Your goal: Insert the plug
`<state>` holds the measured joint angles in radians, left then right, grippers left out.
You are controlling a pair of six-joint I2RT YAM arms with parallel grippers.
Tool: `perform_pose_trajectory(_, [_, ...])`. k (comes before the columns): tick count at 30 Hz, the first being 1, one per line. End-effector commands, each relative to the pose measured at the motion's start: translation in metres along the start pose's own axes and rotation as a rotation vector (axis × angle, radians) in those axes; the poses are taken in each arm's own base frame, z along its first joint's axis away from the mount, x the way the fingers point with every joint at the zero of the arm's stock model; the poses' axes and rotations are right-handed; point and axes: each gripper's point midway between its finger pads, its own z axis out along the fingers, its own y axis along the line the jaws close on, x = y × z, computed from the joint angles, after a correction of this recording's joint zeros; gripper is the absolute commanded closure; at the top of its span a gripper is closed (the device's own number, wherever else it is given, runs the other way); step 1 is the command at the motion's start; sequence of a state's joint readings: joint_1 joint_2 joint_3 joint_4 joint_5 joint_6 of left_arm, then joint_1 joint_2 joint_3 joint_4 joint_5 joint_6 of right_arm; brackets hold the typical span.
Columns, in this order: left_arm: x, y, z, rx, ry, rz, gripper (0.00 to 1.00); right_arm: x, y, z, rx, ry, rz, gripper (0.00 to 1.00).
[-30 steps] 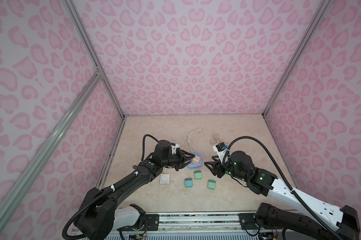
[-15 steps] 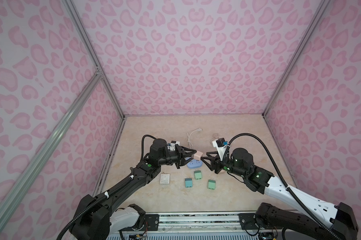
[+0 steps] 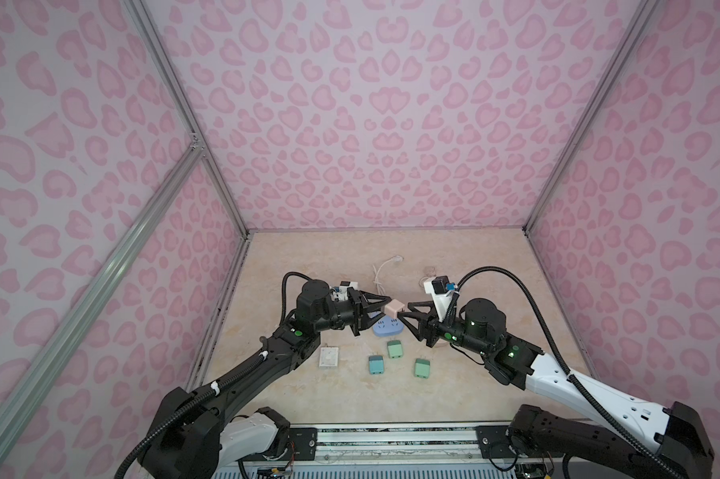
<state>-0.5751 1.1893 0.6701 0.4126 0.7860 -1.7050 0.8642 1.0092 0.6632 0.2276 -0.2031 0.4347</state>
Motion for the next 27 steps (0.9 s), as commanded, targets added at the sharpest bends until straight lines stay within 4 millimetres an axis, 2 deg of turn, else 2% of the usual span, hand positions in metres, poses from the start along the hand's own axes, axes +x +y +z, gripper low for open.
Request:
perform_pose_trajectory(1, [0.005, -0.016, 0.0, 0.069, 0.024, 0.043, 0.97, -0.012, 0.019, 0.0, -0.095, -0.045, -0.021, 0.46])
perform_pose_trajectory(4, [0.005, -0.016, 0.0, 0.07, 0.021, 0.043, 0.98, -0.012, 0.017, -0.001, -0.084, -0.05, -0.021, 0.44])
perform_pose_trajectory(11, [0.005, -0.016, -0.001, 0.077, 0.017, 0.044, 0.98, -0.012, 0.012, -0.005, -0.055, -0.038, -0.04, 0.46])
perform_pose_trajectory(21, [0.006, -0.019, -0.002, 0.089, 0.015, 0.052, 0.97, -0.014, 0.007, 0.002, -0.027, -0.043, -0.043, 0.49])
perform_pose_trajectory(27, [0.004, -0.013, -0.002, 0.08, 0.01, 0.045, 0.97, -0.016, 0.007, 0.01, -0.022, -0.032, -0.056, 0.51])
